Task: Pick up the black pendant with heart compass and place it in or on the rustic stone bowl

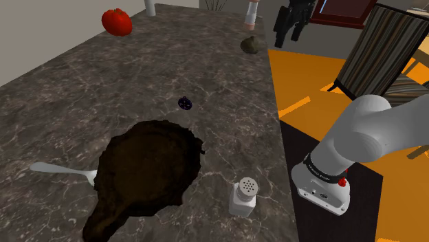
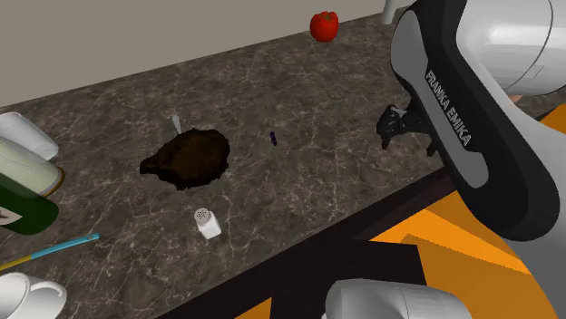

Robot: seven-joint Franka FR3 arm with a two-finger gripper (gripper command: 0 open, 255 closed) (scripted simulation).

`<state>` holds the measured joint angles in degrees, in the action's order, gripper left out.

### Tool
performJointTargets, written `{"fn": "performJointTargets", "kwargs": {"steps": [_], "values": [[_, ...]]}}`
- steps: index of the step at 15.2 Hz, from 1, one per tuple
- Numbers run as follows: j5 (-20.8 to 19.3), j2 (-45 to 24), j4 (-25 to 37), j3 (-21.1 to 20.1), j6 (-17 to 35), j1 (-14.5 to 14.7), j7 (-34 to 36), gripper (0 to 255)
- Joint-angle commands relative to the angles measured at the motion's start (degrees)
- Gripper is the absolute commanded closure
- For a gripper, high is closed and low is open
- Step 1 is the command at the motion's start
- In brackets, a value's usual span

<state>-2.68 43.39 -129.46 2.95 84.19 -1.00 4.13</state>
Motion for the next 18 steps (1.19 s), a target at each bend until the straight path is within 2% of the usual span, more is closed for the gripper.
{"fn": "performJointTargets", "kwargs": {"steps": [1,9,14,18], "values": [[0.0,0.0,0.0,0.0,0.0,0.0,0.0,0],[7.1,-0.2,-3.4,-13.8,5.2,-0.8,22.4,0],[10.2,-4.7,-1.9,-22.7,9.1,-2.0,36.4,0],[11.0,-10.5,1.3,-30.1,12.3,-3.9,47.8,0]]}}
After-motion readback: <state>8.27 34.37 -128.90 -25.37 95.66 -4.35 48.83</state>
